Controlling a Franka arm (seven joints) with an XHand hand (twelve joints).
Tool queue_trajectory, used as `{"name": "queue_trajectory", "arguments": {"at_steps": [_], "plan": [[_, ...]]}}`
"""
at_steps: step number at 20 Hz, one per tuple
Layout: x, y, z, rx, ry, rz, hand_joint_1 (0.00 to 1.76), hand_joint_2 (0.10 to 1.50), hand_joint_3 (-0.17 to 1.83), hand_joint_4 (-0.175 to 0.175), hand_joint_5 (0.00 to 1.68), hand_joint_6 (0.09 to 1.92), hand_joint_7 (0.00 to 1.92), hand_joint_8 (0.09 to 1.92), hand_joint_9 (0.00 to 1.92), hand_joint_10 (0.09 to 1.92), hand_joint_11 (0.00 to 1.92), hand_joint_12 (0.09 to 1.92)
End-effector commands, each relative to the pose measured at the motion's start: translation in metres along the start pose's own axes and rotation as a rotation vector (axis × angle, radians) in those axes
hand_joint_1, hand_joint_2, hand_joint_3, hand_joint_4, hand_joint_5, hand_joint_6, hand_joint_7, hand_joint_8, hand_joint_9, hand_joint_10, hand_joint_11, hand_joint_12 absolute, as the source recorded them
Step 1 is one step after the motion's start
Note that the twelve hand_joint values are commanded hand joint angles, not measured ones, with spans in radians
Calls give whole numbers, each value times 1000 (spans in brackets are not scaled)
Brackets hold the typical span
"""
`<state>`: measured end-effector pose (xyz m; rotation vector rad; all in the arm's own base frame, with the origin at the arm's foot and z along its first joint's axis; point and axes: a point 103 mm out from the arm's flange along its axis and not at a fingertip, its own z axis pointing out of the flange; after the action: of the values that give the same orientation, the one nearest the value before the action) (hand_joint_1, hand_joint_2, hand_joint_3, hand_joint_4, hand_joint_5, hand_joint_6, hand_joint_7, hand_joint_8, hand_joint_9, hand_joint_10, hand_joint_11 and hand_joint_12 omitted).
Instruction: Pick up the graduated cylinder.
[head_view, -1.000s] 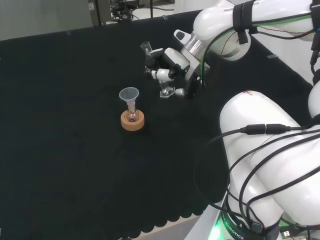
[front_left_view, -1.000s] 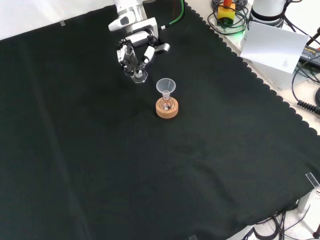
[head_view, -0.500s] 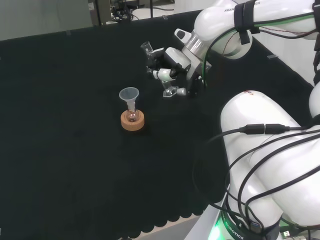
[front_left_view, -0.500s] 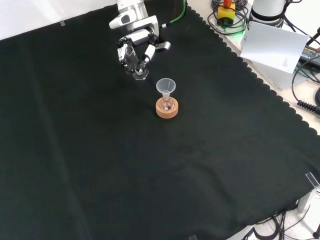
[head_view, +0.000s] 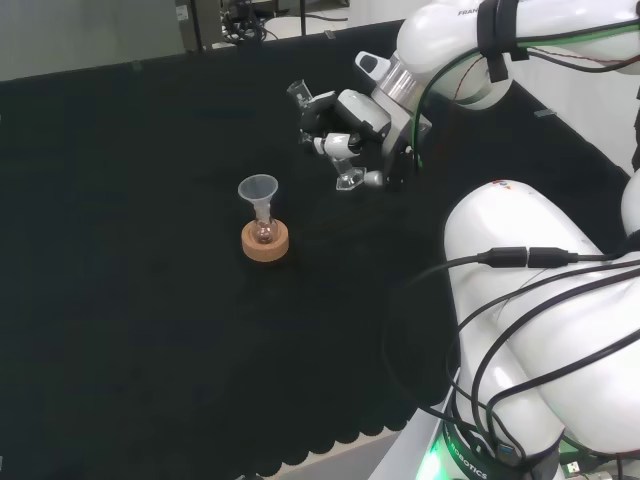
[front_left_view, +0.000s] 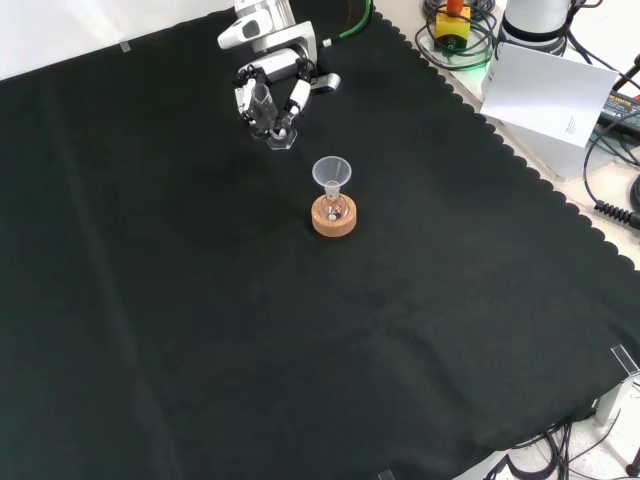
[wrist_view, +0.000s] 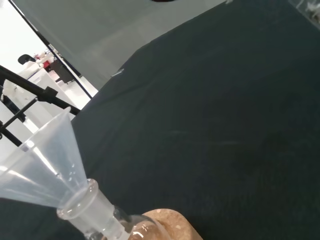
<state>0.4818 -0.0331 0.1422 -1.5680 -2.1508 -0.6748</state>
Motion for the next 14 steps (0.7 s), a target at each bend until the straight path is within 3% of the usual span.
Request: {"name": "queue_trajectory", "arguments": {"at_steps": [1,4,8,14], "plan": [[-4,-6,-6,-30,12,-2,1084,1142,-7,-12,949,1070,1268,373,1541,87,1372,738],[2,-10,-11,-17,-4,-16,1085,1141,-7,-12,950,1068,1269,370,1542,87,1372,736],[16,-20,-20,52,-45,-50,1084,1140,-7,-10,953,1065,1275,366,1545,87,1374,734],[26,-43,-42,109,-97,-67,1086,1137,-8,-8,959,1056,1296,348,1551,87,1377,727]]}}
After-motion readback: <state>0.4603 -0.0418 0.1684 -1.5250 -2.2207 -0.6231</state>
